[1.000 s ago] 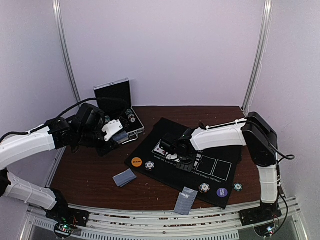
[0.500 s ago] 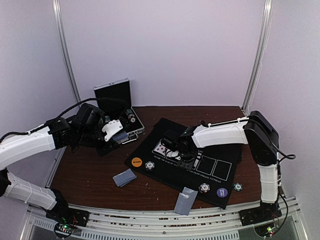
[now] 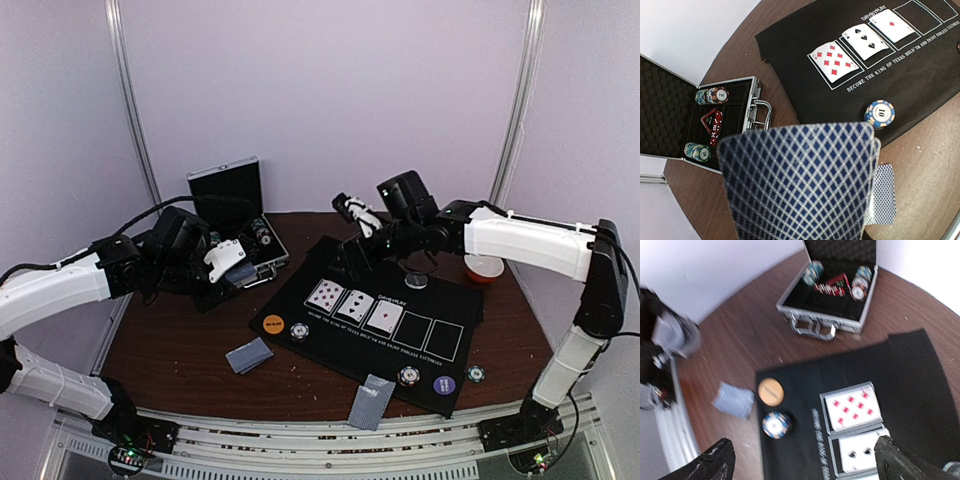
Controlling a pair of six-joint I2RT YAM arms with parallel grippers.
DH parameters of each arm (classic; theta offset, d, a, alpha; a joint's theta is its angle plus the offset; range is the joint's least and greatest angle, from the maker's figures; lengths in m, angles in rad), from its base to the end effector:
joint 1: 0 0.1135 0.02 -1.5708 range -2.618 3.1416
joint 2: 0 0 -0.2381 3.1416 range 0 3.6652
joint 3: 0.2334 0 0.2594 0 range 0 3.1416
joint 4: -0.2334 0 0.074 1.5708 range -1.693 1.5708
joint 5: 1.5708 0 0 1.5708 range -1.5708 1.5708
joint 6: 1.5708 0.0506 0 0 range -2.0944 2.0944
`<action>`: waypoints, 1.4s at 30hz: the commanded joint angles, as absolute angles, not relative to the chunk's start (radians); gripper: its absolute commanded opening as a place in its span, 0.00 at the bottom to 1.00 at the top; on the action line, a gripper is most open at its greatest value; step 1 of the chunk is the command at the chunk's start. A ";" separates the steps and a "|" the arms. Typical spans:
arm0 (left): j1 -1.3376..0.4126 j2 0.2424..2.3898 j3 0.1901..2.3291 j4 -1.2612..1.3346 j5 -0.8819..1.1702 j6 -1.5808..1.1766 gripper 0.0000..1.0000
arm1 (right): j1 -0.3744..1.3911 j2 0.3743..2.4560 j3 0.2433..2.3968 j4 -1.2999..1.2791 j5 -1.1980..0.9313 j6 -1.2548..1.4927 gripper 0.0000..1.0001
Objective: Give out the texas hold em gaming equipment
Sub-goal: Flop the poker card in the community card area, then pick up the poker card from the face-down deck piles.
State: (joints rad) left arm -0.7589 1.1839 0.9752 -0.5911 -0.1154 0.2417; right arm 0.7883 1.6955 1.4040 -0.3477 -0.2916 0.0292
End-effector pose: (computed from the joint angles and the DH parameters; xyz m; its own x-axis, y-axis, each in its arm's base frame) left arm 0.2043 -0.1857 0.2513 -0.3556 0.6649 -0.6568 0.7317 0.6353 0.2470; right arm 0.2765 0.2988 0.2616 -0.4450 -0.4079 -0.7972 -0.8292 0.5238 0.1949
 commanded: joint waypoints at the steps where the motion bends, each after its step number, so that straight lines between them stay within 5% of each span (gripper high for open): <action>1: -0.760 1.164 0.994 -0.537 -0.100 0.253 0.37 | 0.757 1.740 1.342 0.152 -0.725 0.437 1.00; 6: -0.759 1.170 1.002 -0.537 -0.092 0.254 0.37 | 0.768 1.930 1.470 0.403 -0.830 0.711 0.92; 19: -0.759 1.183 1.000 -0.537 -0.092 0.255 0.37 | 0.853 2.150 1.685 0.378 -0.903 0.705 0.90; 30: -0.759 1.193 1.004 -0.536 -0.089 0.256 0.36 | 0.881 2.242 1.871 0.080 -0.852 0.513 0.89; 42: -0.759 1.183 0.998 -0.538 -0.089 0.258 0.35 | 0.865 2.197 1.866 -0.059 -0.775 0.405 0.76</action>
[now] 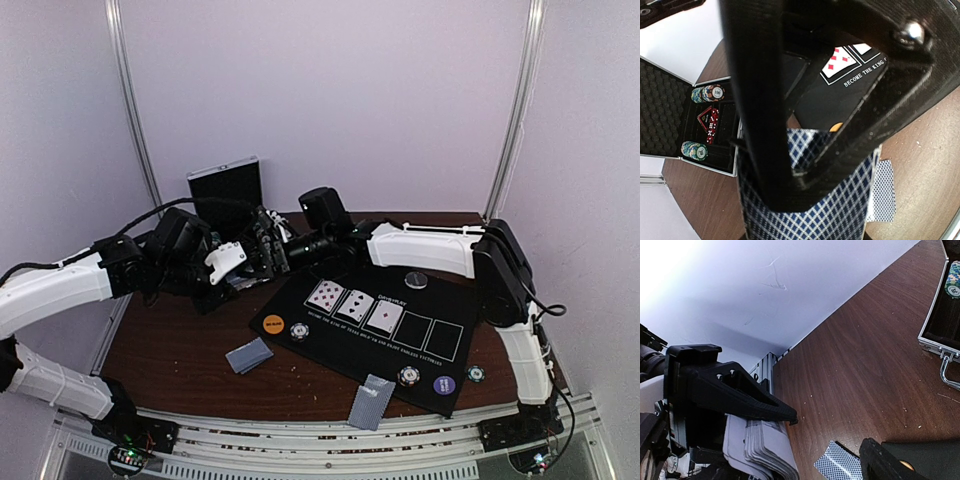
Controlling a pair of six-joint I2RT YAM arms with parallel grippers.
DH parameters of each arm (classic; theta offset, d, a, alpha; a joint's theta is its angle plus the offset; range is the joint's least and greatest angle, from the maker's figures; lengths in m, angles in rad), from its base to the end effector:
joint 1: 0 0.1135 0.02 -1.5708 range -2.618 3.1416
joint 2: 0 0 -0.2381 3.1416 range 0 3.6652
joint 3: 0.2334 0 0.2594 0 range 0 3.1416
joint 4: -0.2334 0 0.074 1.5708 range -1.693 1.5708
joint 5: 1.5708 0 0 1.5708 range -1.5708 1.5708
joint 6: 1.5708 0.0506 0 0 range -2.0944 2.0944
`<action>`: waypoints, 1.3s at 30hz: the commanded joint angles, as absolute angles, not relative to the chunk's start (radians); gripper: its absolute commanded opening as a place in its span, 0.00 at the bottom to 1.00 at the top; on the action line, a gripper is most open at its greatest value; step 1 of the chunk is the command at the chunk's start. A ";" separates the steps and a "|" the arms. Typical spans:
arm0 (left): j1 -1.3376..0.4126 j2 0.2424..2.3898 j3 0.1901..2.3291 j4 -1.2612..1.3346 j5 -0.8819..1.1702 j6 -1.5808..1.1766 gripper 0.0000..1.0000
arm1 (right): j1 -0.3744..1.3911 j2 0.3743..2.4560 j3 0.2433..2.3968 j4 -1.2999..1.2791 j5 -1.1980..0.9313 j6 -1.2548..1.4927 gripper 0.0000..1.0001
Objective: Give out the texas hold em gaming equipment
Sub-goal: Pick up the poker card from the face-down deck piles.
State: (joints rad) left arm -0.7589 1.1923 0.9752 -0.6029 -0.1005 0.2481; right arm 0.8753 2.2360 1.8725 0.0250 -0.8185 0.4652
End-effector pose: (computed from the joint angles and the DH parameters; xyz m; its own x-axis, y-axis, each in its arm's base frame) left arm 0.2039 -0.1864 0.2481 -0.3583 0.6766 -0.6433 0.7458 0.6219 0.2386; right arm 0.3091 0.4279 0.2311 -0.6235 -0.2686 -0.7343 -0.7678 0.0332 0.6398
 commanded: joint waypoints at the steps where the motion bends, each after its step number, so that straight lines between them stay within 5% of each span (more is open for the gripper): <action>1: -0.760 1.183 0.998 -0.537 -0.089 0.258 0.35 | 0.865 2.193 1.864 -0.064 -0.779 0.398 0.76; 20: -0.759 1.183 0.992 -0.537 -0.093 0.260 0.35 | 0.847 2.164 1.944 -0.230 -0.716 0.303 0.34; 28: -0.760 1.186 0.989 -0.537 -0.095 0.260 0.35 | 0.843 2.137 1.963 -0.272 -0.708 0.282 0.00; 39: -0.759 1.183 0.984 -0.538 -0.097 0.257 0.35 | 0.790 2.018 1.945 -0.421 -0.629 0.157 0.00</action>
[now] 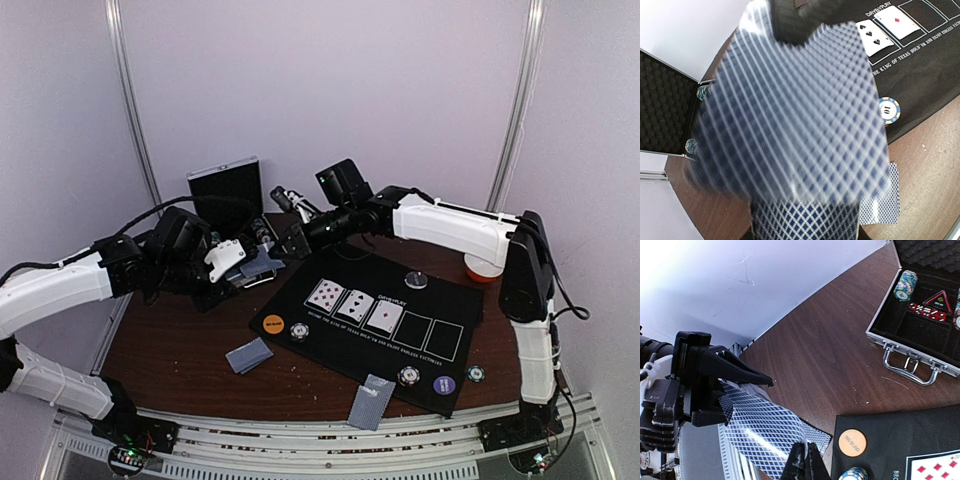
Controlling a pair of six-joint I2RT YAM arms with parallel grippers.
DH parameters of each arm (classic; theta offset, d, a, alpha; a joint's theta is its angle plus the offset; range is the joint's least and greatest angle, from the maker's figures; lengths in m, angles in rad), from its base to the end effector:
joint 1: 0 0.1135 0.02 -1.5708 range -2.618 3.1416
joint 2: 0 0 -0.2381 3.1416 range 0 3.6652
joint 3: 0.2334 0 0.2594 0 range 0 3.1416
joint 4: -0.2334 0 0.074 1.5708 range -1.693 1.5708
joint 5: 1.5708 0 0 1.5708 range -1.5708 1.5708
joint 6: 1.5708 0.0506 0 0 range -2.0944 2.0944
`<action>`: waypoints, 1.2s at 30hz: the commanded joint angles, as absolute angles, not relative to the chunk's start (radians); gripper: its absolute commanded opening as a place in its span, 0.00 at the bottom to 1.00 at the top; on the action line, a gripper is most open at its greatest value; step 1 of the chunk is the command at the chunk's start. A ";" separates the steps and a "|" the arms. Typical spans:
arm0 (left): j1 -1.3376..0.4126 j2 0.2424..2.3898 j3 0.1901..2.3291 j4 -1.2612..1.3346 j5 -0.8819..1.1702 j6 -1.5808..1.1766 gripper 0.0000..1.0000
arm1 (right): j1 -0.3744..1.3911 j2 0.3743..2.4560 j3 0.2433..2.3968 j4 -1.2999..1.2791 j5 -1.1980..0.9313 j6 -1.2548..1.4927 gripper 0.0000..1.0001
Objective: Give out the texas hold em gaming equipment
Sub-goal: Pick up the poker card from the face-down deck piles, then place the poker card in the community card area.
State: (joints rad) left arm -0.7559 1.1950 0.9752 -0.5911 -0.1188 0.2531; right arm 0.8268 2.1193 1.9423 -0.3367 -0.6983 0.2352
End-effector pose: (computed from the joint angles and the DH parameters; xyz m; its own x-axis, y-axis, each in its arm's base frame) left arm 0.2061 -0.1860 0.2484 -0.3550 0.6764 -0.6454 0.7340 0.6292 0.2557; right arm 0.3156 0.3909 0.2759 -0.5433 -0.3267 -0.7733 -0.8392 0.1881 0.5102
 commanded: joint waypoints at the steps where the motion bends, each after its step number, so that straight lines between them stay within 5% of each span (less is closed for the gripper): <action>1: -0.759 1.183 0.984 -0.537 -0.097 0.256 0.35 | 0.782 1.997 1.939 -0.445 -0.621 0.133 0.00; 12: -0.760 1.171 0.980 -0.534 -0.110 0.256 0.35 | 0.638 1.736 1.807 -1.026 -0.372 -0.368 0.00; 20: -0.759 1.175 0.979 -0.529 -0.107 0.258 0.35 | 0.632 1.602 1.488 -1.246 -0.171 -0.614 0.00; 36: -0.760 1.159 0.971 -0.528 -0.109 0.257 0.36 | 0.613 1.868 1.444 -1.078 -0.116 -0.705 0.00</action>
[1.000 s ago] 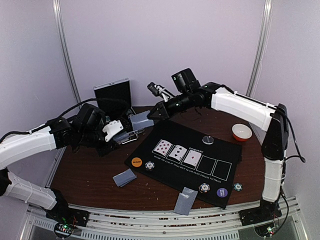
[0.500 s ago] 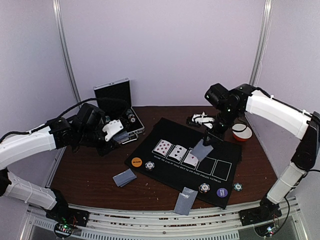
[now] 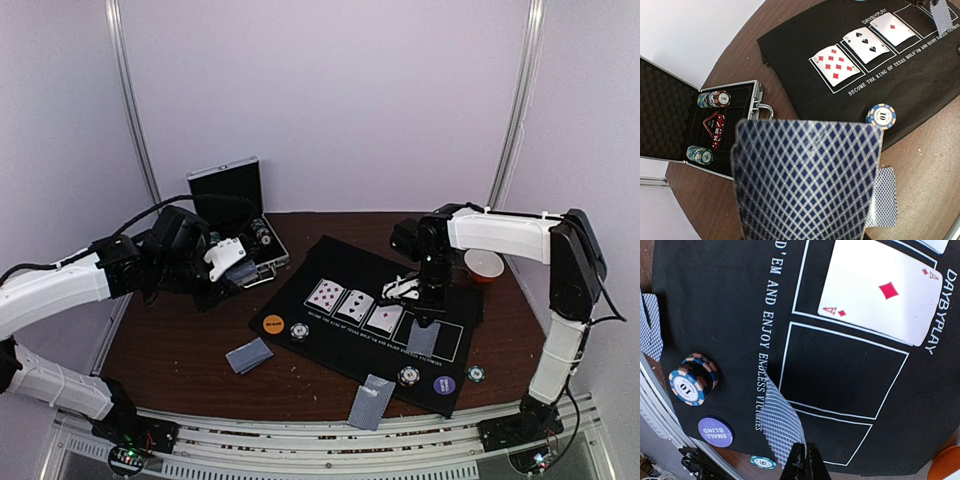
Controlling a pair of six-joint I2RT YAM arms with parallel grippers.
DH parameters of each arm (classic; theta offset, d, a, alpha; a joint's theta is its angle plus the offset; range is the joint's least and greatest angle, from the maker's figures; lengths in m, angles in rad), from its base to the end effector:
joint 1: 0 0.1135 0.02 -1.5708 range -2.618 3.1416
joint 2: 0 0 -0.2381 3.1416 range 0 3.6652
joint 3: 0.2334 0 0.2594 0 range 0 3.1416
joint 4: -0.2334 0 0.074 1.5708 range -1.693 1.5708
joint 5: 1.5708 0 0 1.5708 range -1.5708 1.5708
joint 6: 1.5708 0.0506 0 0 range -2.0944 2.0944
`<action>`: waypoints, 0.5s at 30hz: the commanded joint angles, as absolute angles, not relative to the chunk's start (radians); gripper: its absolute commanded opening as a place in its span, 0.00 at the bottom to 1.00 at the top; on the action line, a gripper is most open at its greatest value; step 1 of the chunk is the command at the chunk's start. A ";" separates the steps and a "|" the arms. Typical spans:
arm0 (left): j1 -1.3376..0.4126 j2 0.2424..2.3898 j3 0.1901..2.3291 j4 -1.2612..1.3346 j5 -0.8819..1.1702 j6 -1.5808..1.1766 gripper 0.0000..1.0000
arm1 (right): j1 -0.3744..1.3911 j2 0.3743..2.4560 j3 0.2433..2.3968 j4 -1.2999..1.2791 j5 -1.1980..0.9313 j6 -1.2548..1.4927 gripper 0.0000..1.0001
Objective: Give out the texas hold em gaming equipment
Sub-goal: Place the poker card in the community card area.
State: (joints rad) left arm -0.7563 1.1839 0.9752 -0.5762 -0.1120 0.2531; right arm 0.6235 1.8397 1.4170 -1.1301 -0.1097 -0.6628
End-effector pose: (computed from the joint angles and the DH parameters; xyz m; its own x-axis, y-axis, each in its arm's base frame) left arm 0.2057 -0.1863 0.2526 -0.3413 0.6641 -0.6651 0.7333 0.6309 0.2536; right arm 0.2730 0.2032 0.1700 -0.2818 -0.9560 -0.0815 -0.9582 0.2760 0.0752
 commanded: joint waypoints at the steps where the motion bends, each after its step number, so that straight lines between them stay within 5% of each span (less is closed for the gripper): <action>1: -0.761 1.160 0.971 -0.528 -0.110 0.258 0.36 | 0.607 1.879 1.445 -1.070 -0.121 -0.706 0.00; 15: -0.759 1.171 0.973 -0.528 -0.113 0.258 0.36 | 0.551 1.942 1.404 -0.938 -0.145 -0.702 0.00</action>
